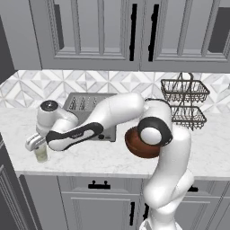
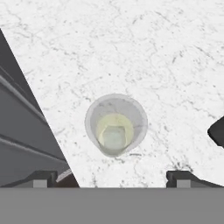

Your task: Grab a lemon wedge from the fridge and one ice cube from the ice bowl, and put them in the glass of lemonade.

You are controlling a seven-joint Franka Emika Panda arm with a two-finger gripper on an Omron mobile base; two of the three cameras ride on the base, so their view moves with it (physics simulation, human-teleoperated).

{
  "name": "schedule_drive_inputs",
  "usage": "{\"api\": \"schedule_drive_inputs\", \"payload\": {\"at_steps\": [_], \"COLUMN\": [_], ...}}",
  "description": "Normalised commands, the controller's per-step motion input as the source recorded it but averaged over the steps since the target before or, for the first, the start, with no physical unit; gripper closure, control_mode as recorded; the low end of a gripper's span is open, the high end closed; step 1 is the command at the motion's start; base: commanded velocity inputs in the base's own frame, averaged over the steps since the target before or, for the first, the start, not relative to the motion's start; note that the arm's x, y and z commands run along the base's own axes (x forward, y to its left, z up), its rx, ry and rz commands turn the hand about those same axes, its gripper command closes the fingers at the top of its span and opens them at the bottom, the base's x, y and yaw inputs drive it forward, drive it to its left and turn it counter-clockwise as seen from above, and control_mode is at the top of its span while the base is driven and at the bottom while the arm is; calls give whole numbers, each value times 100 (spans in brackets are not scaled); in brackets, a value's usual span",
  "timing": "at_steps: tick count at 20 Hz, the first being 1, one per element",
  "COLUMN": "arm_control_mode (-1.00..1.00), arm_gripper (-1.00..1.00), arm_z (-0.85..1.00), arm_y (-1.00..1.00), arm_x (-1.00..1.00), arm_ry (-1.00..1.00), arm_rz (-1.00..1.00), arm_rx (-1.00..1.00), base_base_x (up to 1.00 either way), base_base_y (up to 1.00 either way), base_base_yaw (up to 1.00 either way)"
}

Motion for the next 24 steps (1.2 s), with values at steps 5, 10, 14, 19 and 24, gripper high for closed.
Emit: {"api": "schedule_drive_inputs", "payload": {"at_steps": [5,10,14,19,24], "arm_control_mode": [-100,-100,-100,-100,-100], "arm_gripper": [-100,-100,-100,-100,-100], "arm_z": [0,1,47,88,44], "arm_y": [-35,-62,-100,-100,-100], "arm_x": [-34,-50,-98,-94,-65], "arm_ry": [0,-4,0,0,4], "arm_rz": [0,-2,-2,-3,-7], "arm_rx": [3,3,7,2,-1], "base_base_x": [0,0,0,0,0], "base_base_y": [0,0,0,0,0], "base_base_yaw": [0,0,0,0,0]}}
